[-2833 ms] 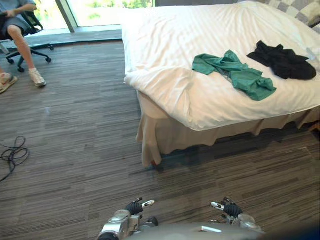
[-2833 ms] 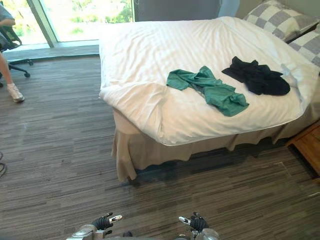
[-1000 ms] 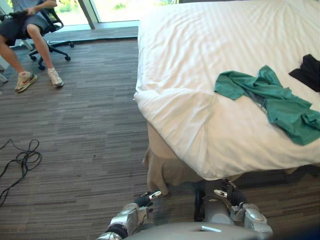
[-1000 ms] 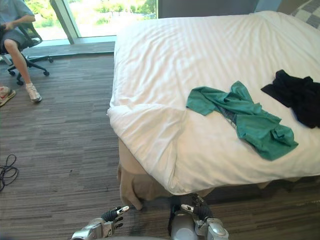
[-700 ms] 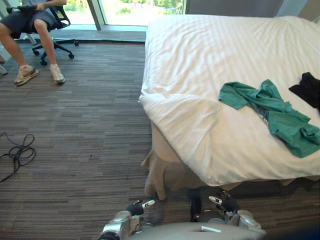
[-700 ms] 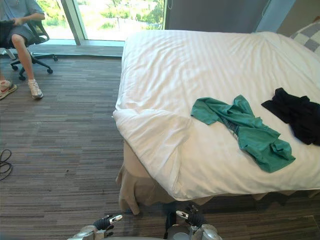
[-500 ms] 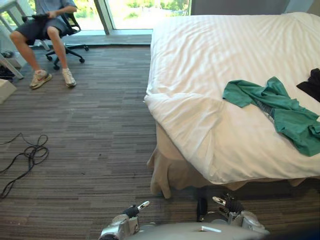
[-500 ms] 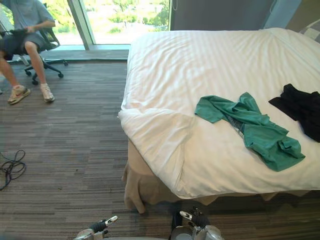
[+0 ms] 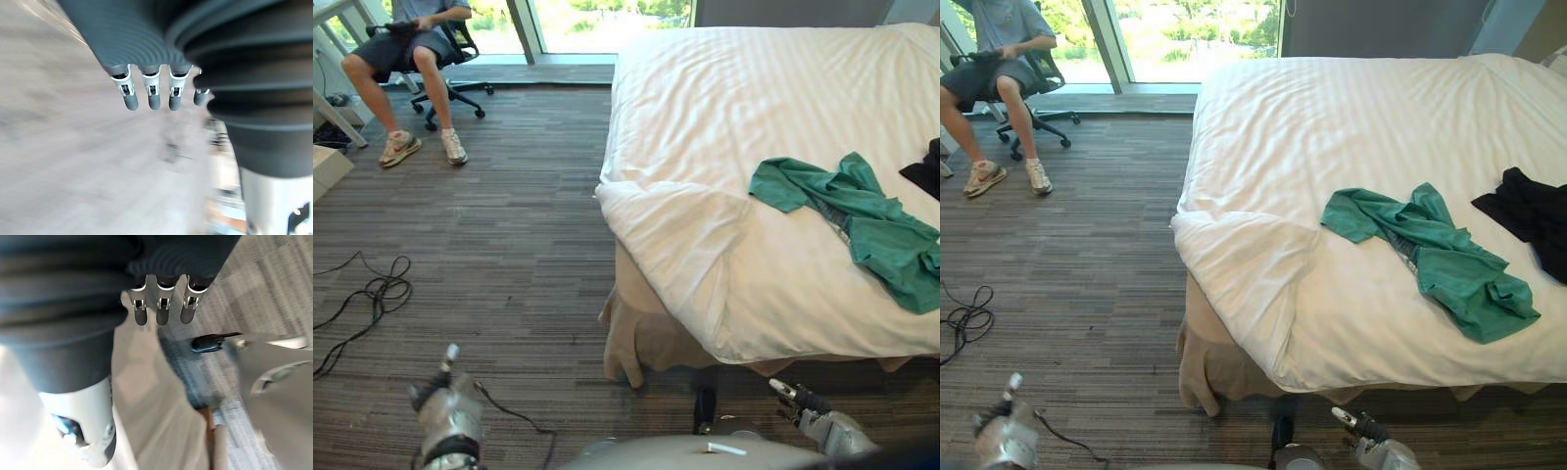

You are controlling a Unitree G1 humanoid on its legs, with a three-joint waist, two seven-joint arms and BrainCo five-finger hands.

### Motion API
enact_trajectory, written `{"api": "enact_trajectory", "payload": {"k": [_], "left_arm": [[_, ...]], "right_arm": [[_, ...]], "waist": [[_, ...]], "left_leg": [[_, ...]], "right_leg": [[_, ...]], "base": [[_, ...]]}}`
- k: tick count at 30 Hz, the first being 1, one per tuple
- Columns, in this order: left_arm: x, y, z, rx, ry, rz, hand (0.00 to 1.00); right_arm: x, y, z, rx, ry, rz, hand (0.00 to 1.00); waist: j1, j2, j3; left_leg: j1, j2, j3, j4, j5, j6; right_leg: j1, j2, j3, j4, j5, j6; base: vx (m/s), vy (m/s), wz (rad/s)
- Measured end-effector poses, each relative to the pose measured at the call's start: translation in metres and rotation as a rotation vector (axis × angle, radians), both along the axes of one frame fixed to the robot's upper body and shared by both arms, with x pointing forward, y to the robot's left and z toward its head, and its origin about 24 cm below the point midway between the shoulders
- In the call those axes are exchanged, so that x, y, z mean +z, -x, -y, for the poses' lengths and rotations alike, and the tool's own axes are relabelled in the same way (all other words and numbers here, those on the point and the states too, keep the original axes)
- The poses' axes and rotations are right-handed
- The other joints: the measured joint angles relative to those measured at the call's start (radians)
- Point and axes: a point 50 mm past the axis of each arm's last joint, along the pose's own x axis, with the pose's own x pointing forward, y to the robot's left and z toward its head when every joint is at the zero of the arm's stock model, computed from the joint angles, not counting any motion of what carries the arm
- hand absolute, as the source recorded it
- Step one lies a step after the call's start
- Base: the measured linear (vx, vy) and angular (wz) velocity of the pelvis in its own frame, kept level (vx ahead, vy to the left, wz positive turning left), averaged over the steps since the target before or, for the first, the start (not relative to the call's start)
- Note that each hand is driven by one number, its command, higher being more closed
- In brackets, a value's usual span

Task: Tidy the bed and pick cloth on bed and put in laundry

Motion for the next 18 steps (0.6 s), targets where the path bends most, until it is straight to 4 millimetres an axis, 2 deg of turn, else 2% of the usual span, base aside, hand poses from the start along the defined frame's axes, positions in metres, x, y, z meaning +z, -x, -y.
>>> {"api": "enact_trajectory", "payload": {"k": [4, 5, 8, 9, 10, 12, 13, 16, 18], "left_arm": [[0.066, -0.05, -0.02, -0.133, -0.259, 0.14, 0.0], [0.075, -0.058, -0.02, -0.158, -0.291, 0.162, 0.0], [0.128, -0.097, -0.008, -0.35, -0.503, 0.252, 0.0], [0.138, -0.105, -0.003, -0.387, -0.542, 0.271, 0.0], [0.162, -0.123, 0.01, -0.487, -0.637, 0.322, 0.0], [0.185, -0.139, 0.031, -0.611, -0.756, 0.362, 0.0], [0.201, -0.146, 0.05, -0.68, -0.933, 0.391, 0.0], [0.233, -0.157, 0.091, -0.825, -1.145, 0.494, 0.0], [0.232, -0.16, 0.103, -0.889, -1.176, 0.499, 0.0]], "right_arm": [[0.002, -0.008, -0.003, 0.009, -0.03, -0.003, 0.0], [0.002, -0.009, -0.003, 0.01, -0.031, -0.001, 0.0], [0.001, -0.007, -0.005, 0.006, -0.039, -0.014, 0.0], [0.0, -0.006, -0.005, 0.004, -0.04, -0.018, 0.0], [-0.002, -0.003, -0.008, -0.003, -0.043, -0.029, 0.0], [-0.005, 0.004, -0.011, -0.019, -0.05, -0.042, 0.0], [-0.007, 0.005, -0.015, -0.032, -0.061, -0.042, 0.0], [-0.012, 0.015, -0.021, -0.044, -0.068, -0.06, 0.0], [-0.014, 0.021, -0.024, -0.053, -0.06, -0.067, 0.0]], "waist": [[0.0, -0.002, -0.001], [0.0, -0.002, -0.001], [0.0, -0.001, -0.001], [-0.001, -0.001, -0.001], [-0.003, -0.001, -0.001], [-0.006, 0.002, -0.001], [-0.015, 0.005, -0.001], [-0.028, 0.018, 0.001], [-0.055, 0.03, 0.0]], "left_leg": [[0.001, -0.012, 0.003, 0.001, 0.003, 0.005], [0.001, -0.014, 0.003, 0.001, 0.004, 0.006], [0.01, -0.022, 0.009, 0.0, 0.004, 0.006], [0.01, -0.023, 0.009, 0.0, 0.004, 0.006], [0.011, -0.024, 0.015, -0.001, 0.003, 0.006], [0.016, -0.025, 0.034, -0.003, 0.003, 0.007], [0.017, -0.025, 0.039, -0.007, 0.003, 0.007], [0.021, -0.024, 0.064, -0.021, -0.002, 0.013], [0.028, -0.025, 0.078, -0.021, -0.003, 0.013]], "right_leg": [[0.0, -0.003, 0.007, 0.0, 0.004, 0.005], [-0.001, -0.004, 0.009, 0.0, 0.004, 0.005], [-0.002, -0.006, 0.031, 0.0, 0.008, 0.006], [-0.003, -0.007, 0.034, 0.0, 0.009, 0.006], [-0.007, -0.006, 0.045, 0.0, 0.011, 0.005], [-0.012, -0.003, 0.059, 0.0, 0.013, 0.003], [-0.016, -0.001, 0.065, 0.0, 0.013, 0.002], [-0.035, 0.003, 0.092, 0.0, 0.017, -0.001], [-0.035, 0.006, 0.104, 0.0, 0.017, -0.001]], "base": [[0.0, 0.032, -0.02], [0.0, 0.024, -0.07], [-0.01, 0.031, -0.16], [-0.02, 0.019, -0.16], [-0.02, 0.009, -0.14], [-0.03, 0.005, -0.23], [-0.02, -0.001, -0.21], [-0.02, 0.007, -0.28], [0.0, 0.016, -0.28]]}}
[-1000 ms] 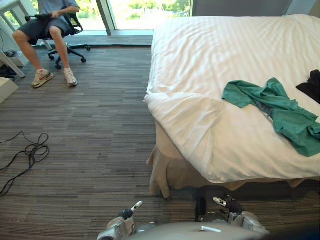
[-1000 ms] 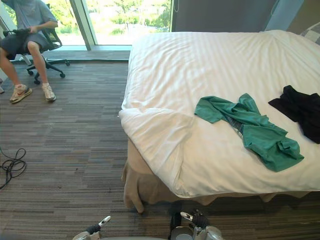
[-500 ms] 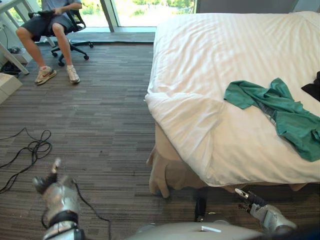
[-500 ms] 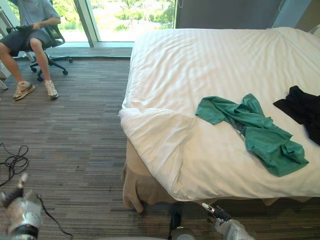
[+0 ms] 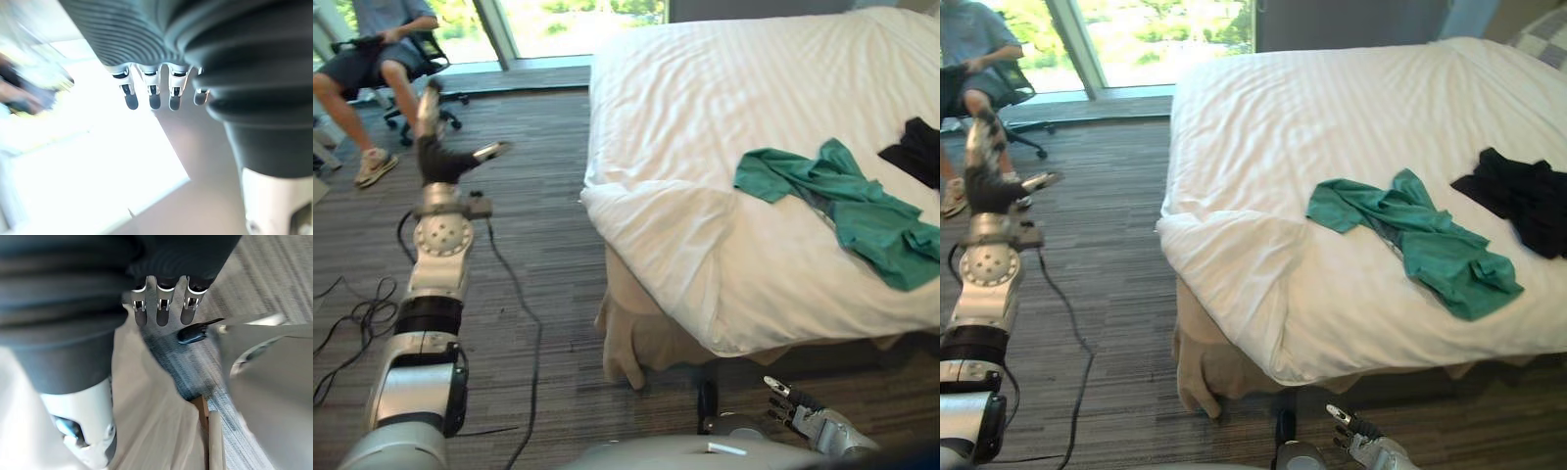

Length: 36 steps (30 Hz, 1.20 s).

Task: Tidy the bed and pick cloth on bed and put in laundry

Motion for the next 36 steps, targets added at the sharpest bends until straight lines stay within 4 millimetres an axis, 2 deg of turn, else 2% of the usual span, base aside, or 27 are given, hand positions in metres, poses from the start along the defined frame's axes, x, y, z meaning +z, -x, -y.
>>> {"api": "enact_trajectory", "payload": {"k": [2, 4, 5, 9, 11, 12, 15, 19, 23, 27, 30, 32, 36], "left_arm": [[-0.007, -0.003, 0.021, -0.057, -0.051, -0.017, 0.0], [-0.015, -0.006, 0.042, -0.111, -0.1, -0.038, 0.0], [-0.023, -0.007, 0.055, -0.139, -0.138, -0.074, 0.0], [-0.05, -0.012, 0.079, -0.139, -0.272, -0.206, 0.0], [-0.064, -0.014, 0.08, -0.095, -0.326, -0.279, 0.0], [-0.077, -0.016, 0.076, -0.047, -0.364, -0.348, 0.0], [-0.092, -0.018, 0.066, 0.034, -0.397, -0.441, 0.0], [-0.103, -0.018, 0.067, 0.066, -0.486, -0.5, 0.0], [-0.116, -0.018, 0.058, 0.147, -0.539, -0.574, 0.0], [-0.105, -0.027, 0.062, 0.187, -0.548, -0.516, 0.0], [-0.095, -0.032, 0.068, 0.19, -0.557, -0.469, 0.0], [-0.087, -0.036, 0.069, 0.205, -0.552, -0.442, 0.0], [-0.075, -0.042, 0.076, 0.201, -0.555, -0.393, 0.0]], "right_arm": [[-0.004, 0.017, -0.001, -0.014, 0.01, -0.029, 0.0], [-0.007, 0.029, -0.003, -0.024, 0.008, -0.058, 0.0], [-0.008, 0.031, -0.003, -0.028, 0.013, -0.064, 0.0], [-0.009, 0.028, -0.011, -0.031, 0.015, -0.041, 0.0], [-0.009, 0.026, -0.015, -0.029, 0.017, -0.034, 0.0], [-0.009, 0.026, -0.015, -0.025, 0.02, -0.037, 0.0], [-0.01, 0.029, -0.017, -0.013, 0.027, -0.053, 0.0], [-0.011, 0.03, -0.02, -0.002, 0.032, -0.062, 0.0], [-0.011, 0.028, -0.02, 0.005, 0.049, -0.066, 0.0], [-0.009, 0.018, -0.021, 0.023, 0.062, -0.051, 0.0], [-0.007, 0.009, -0.02, 0.016, 0.072, -0.024, 0.0], [-0.004, 0.0, -0.019, 0.018, 0.086, 0.002, 0.0], [-0.001, -0.007, -0.018, 0.037, 0.105, 0.033, 0.0]], "waist": [[-0.014, 0.009, 0.0], [-0.015, 0.009, 0.0], [-0.02, 0.009, 0.0], [-0.03, 0.01, 0.001], [-0.035, 0.012, 0.001], [-0.052, 0.015, 0.002], [-0.066, 0.018, 0.004], [-0.075, 0.026, 0.008], [-0.089, 0.037, 0.014], [-0.109, 0.04, 0.017], [-0.129, 0.055, 0.056], [-0.153, 0.072, 0.076], [-0.195, 0.077, 0.095]], "left_leg": [[0.002, 0.003, 0.01, 0.0, -0.001, 0.0], [0.002, 0.008, 0.011, 0.0, -0.002, 0.001], [0.001, 0.01, 0.012, 0.0, -0.003, 0.001], [0.004, 0.017, 0.038, 0.002, -0.017, 0.003], [0.004, 0.018, 0.047, 0.003, -0.018, 0.001], [0.003, 0.019, 0.055, 0.003, -0.019, 0.0], [0.004, 0.022, 0.067, 0.003, -0.019, -0.001], [0.003, 0.019, 0.079, 0.004, -0.019, -0.001], [-0.006, 0.003, 0.094, 0.007, -0.016, 0.001], [-0.068, -0.021, 0.093, 0.005, -0.004, 0.013], [-0.081, -0.041, 0.099, 0.004, 0.011, 0.016], [-0.099, -0.053, 0.12, 0.003, 0.023, 0.015], [-0.118, -0.07, 0.121, 0.003, 0.061, 0.008]], "right_leg": [[-0.003, 0.005, 0.007, 0.0, -0.001, 0.0], [-0.004, 0.011, 0.007, 0.0, -0.002, -0.001], [-0.005, 0.013, 0.007, 0.0, -0.002, -0.002], [-0.013, 0.024, 0.024, 0.0, -0.002, -0.003], [-0.018, 0.027, 0.033, 0.0, -0.003, -0.006], [-0.021, 0.029, 0.035, 0.0, -0.002, -0.007], [-0.027, 0.034, 0.046, 0.0, 0.0, -0.003], [-0.03, 0.033, 0.053, 0.0, 0.002, -0.001], [-0.045, 0.023, 0.063, 0.0, 0.005, 0.004], [-0.108, 0.004, 0.066, 0.0, 0.016, 0.005], [-0.128, -0.011, 0.084, 0.004, 0.027, 0.008], [-0.148, -0.02, 0.091, 0.006, 0.037, 0.014], [-0.169, -0.041, 0.093, 0.006, 0.041, 0.013]], "base": [[0.0, -0.003, -0.13], [0.0, 0.0, 0.0], [0.0, 0.0, 0.0], [-0.02, -0.01, -0.13], [-0.01, -0.004, -0.2], [0.0, -0.001, -0.07], [0.01, 0.001, -0.1], [0.01, 0.009, -0.07], [-0.02, 0.01, -0.1], [-0.04, -0.008, 0.06], [-0.02, 0.003, -0.11], [-0.01, 0.001, -0.16], [-0.01, -0.009, 0.0]]}}
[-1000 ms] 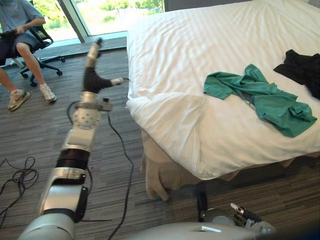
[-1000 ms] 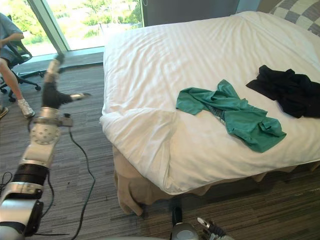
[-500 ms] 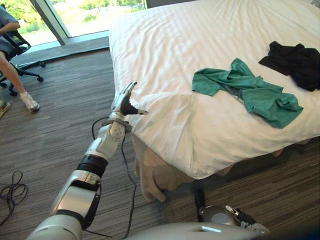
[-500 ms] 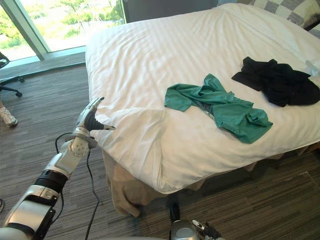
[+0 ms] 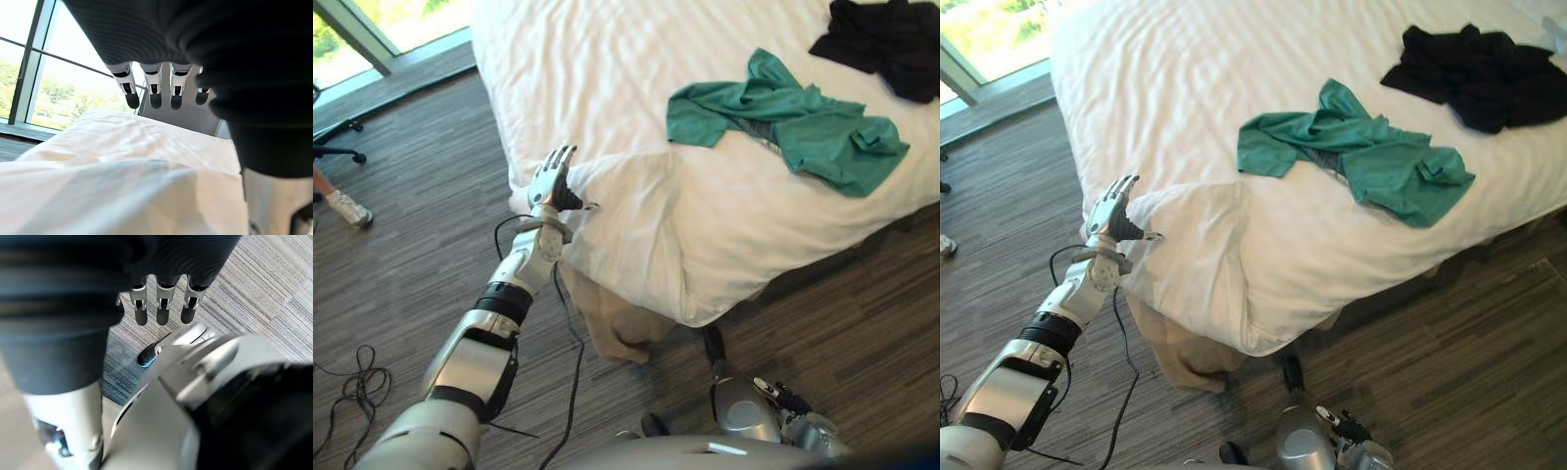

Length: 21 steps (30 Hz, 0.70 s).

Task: Tidy the bed and pick cloth on bed and put in laundry

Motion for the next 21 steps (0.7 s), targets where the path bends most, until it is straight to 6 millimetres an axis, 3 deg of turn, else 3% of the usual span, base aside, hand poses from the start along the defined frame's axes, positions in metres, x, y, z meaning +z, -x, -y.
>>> {"api": "enact_trajectory", "payload": {"k": [4, 7, 8, 13, 21], "left_arm": [[0.017, -0.007, 0.007, -0.015, -0.003, 0.053, 0.0], [0.016, -0.008, 0.005, 0.02, 0.0, 0.031, 0.0], [0.012, -0.008, 0.005, 0.035, -0.001, -0.003, 1.0], [-0.004, -0.012, 0.006, 0.043, 0.043, -0.23, 1.0], [0.0, -0.015, 0.011, -0.029, 0.184, -0.265, 1.0]], "right_arm": [[0.003, -0.005, 0.006, 0.005, 0.033, 0.028, 0.0], [0.005, -0.01, 0.007, 0.007, 0.041, 0.049, 0.0], [0.006, -0.013, 0.006, 0.008, 0.041, 0.058, 0.0], [0.01, -0.023, 0.003, 0.021, 0.045, 0.102, 0.0], [0.016, -0.034, 0.001, 0.053, 0.054, 0.148, 0.0]], "waist": [[-0.031, 0.017, 0.054], [-0.046, 0.024, 0.068], [-0.056, 0.025, 0.081], [-0.07, 0.024, 0.091], [-0.061, 0.035, 0.101]], "left_leg": [[-0.013, 0.001, 0.003, 0.0, 0.005, 0.002], [-0.039, 0.001, 0.025, 0.0, 0.007, 0.002], [-0.04, 0.001, 0.025, 0.0, 0.007, 0.002], [-0.064, 0.004, 0.027, -0.003, 0.006, 0.002], [-0.072, 0.013, 0.023, 0.0, -0.017, 0.007]], "right_leg": [[-0.016, 0.0, 0.013, 0.0, 0.002, -0.004], [-0.049, 0.001, 0.022, 0.0, 0.006, -0.014], [-0.05, 0.001, 0.022, 0.0, 0.006, -0.015], [-0.078, 0.0, 0.023, -0.001, 0.01, -0.014], [-0.076, 0.003, 0.015, -0.001, 0.015, -0.008]], "base": [[-0.04, -0.026, -0.03], [-0.05, -0.033, -0.13], [-0.04, -0.022, 0.01], [-0.05, -0.025, 0.01], [-0.01, -0.002, 0.06]]}}
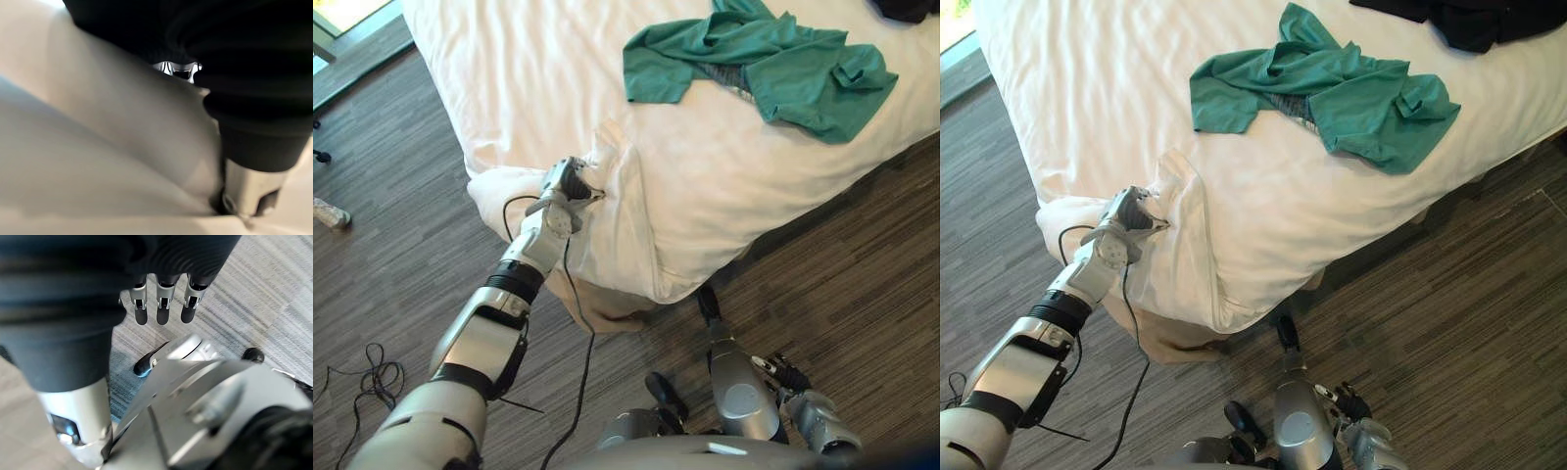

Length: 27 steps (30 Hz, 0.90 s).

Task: Tidy the bed and pick cloth on bed and put in laundry

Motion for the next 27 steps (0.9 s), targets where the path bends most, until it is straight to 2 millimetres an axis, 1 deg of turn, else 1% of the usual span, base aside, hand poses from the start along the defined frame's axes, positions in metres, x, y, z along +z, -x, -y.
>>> {"api": "enact_trajectory", "payload": {"k": [3, 5, 6, 8, 11, 12, 13, 14, 16, 17, 18, 20, 22, 23, 25, 26, 27], "left_arm": [[-0.003, 0.003, 0.005, -0.059, 0.055, 0.008, 1.0], [-0.012, 0.011, 0.009, -0.12, 0.08, -0.003, 1.0], [-0.014, 0.014, 0.011, -0.137, 0.086, -0.002, 1.0], [-0.016, 0.022, 0.015, -0.2, 0.101, 0.012, 1.0], [-0.022, 0.041, 0.02, -0.302, 0.141, 0.018, 1.0], [-0.034, 0.056, 0.021, -0.336, 0.18, -0.009, 1.0], [-0.039, 0.062, 0.02, -0.345, 0.188, -0.025, 1.0], [-0.051, 0.073, 0.018, -0.353, 0.206, -0.06, 1.0], [-0.065, 0.087, 0.017, -0.355, 0.233, -0.1, 1.0], [-0.075, 0.098, 0.016, -0.35, 0.261, -0.125, 0.0], [-0.079, 0.103, 0.016, -0.346, 0.276, -0.134, 0.0], [-0.098, 0.123, 0.014, -0.329, 0.313, -0.183, 0.0], [-0.108, 0.135, 0.011, -0.302, 0.339, -0.211, 0.0], [-0.115, 0.143, 0.008, -0.28, 0.361, -0.228, 0.0], [-0.122, 0.151, 0.005, -0.26, 0.365, -0.251, 0.0], [-0.131, 0.161, -0.001, -0.228, 0.366, -0.287, 0.0], [-0.135, 0.165, -0.003, -0.215, 0.362, -0.307, 0.0]], "right_arm": [[0.0, 0.0, 0.001, -0.002, 0.004, 0.004, 0.0], [-0.001, 0.002, 0.0, -0.002, 0.002, -0.004, 0.0], [-0.001, 0.002, 0.0, -0.003, 0.002, -0.004, 0.0], [-0.002, 0.003, 0.0, -0.007, -0.003, -0.009, 0.0], [-0.003, 0.005, 0.0, -0.002, -0.004, -0.025, 0.0], [-0.005, 0.01, 0.002, -0.009, -0.001, -0.054, 0.0], [-0.007, 0.013, 0.003, -0.014, 0.001, -0.068, 0.0], [-0.008, 0.017, 0.003, -0.027, -0.001, -0.09, 0.0], [-0.01, 0.022, 0.004, -0.026, -0.002, -0.112, 0.0], [-0.012, 0.025, 0.003, -0.02, -0.005, -0.125, 0.0], [-0.012, 0.026, 0.003, -0.018, -0.008, -0.13, 0.0], [-0.013, 0.026, 0.0, -0.015, -0.021, -0.133, 0.0], [-0.013, 0.025, -0.003, -0.015, -0.037, -0.134, 0.0], [-0.014, 0.026, -0.005, -0.018, -0.047, -0.139, 0.0], [-0.015, 0.027, -0.007, -0.019, -0.059, -0.146, 0.0], [-0.017, 0.03, -0.01, -0.018, -0.076, -0.155, 0.0], [-0.017, 0.031, -0.011, -0.017, -0.082, -0.16, 0.0]], "waist": [[0.009, 0.003, 0.001], [0.013, 0.003, 0.001], [0.015, 0.003, 0.001], [0.033, 0.004, -0.001], [0.068, 0.004, -0.005], [0.089, 0.0, -0.021], [0.098, -0.003, -0.029], [0.114, -0.008, -0.045], [0.129, -0.016, -0.065], [0.144, -0.025, -0.081], [0.151, -0.031, -0.088], [0.187, -0.052, -0.127], [0.206, -0.064, -0.149], [0.209, -0.073, -0.154], [0.225, -0.079, -0.163], [0.237, -0.09, -0.176], [0.242, -0.092, -0.181]], "left_leg": [[0.01, 0.0, -0.011, 0.0, -0.003, 0.003], [0.035, 0.007, -0.035, 0.001, -0.004, 0.004], [0.041, 0.008, -0.043, 0.001, -0.004, 0.004], [0.05, 0.013, -0.064, 0.0, -0.006, 0.008], [0.052, 0.022, -0.101, 0.001, -0.015, 0.012], [0.049, 0.028, -0.122, 0.0, -0.019, 0.014], [0.049, 0.029, -0.125, 0.0, -0.02, 0.014], [0.05, 0.031, -0.136, 0.0, -0.021, 0.014], [0.053, 0.032, -0.146, 0.001, -0.022, 0.015], [0.058, 0.031, -0.159, 0.001, -0.023, 0.016], [0.062, 0.031, -0.164, 0.001, -0.023, 0.016], [0.071, 0.031, -0.171, 0.005, -0.032, 0.017], [0.073, 0.031, -0.183, 0.008, -0.039, 0.023], [0.082, 0.03, -0.202, 0.011, -0.044, 0.027], [0.086, 0.03, -0.204, 0.017, -0.052, 0.026], [0.086, 0.03, -0.207, 0.019, -0.056, 0.028], [0.086, 0.03, -0.21, 0.019, -0.056, 0.028]], "right_leg": [[0.018, -0.004, -0.01, 0.001, 0.005, 0.0], [0.058, -0.003, -0.031, 0.001, -0.003, 0.005], [0.068, -0.004, -0.04, 0.001, -0.006, 0.004], [0.086, -0.004, -0.058, 0.001, -0.012, 0.007], [0.105, -0.003, -0.088, 0.001, -0.018, 0.009], [0.112, -0.002, -0.108, 0.001, -0.022, 0.009], [0.113, -0.001, -0.11, 0.001, -0.023, 0.008], [0.118, 0.001, -0.116, 0.001, -0.026, 0.007], [0.128, 0.001, -0.127, 0.001, -0.03, 0.008], [0.138, 0.002, -0.134, 0.001, -0.033, 0.007], [0.143, 0.003, -0.133, 0.001, -0.034, 0.009], [0.157, 0.006, -0.135, -0.004, -0.039, 0.015], [0.166, 0.004, -0.143, -0.005, -0.041, 0.017], [0.185, -0.002, -0.159, -0.005, -0.046, 0.022], [0.191, -0.002, -0.159, -0.005, -0.048, 0.023], [0.193, -0.003, -0.16, -0.005, -0.049, 0.023], [0.194, -0.003, -0.162, -0.005, -0.05, 0.023]], "base": [[0.03, 0.026, 0.1], [0.05, 0.028, 0.25], [0.04, 0.015, 0.31], [0.02, 0.005, 0.26], [0.02, -0.002, 0.32], [0.03, 0.0, 0.31], [0.05, 0.001, 0.27], [0.05, 0.005, 0.13], [0.06, 0.013, 0.18], [0.04, 0.016, 0.17], [0.05, 0.015, 0.17], [0.02, 0.016, 0.09], [0.01, 0.022, 0.18], [0.0, 0.025, 0.26], [0.0, 0.012, 0.09], [0.0, 0.0, 0.0], [0.01, 0.013, 0.06]]}}
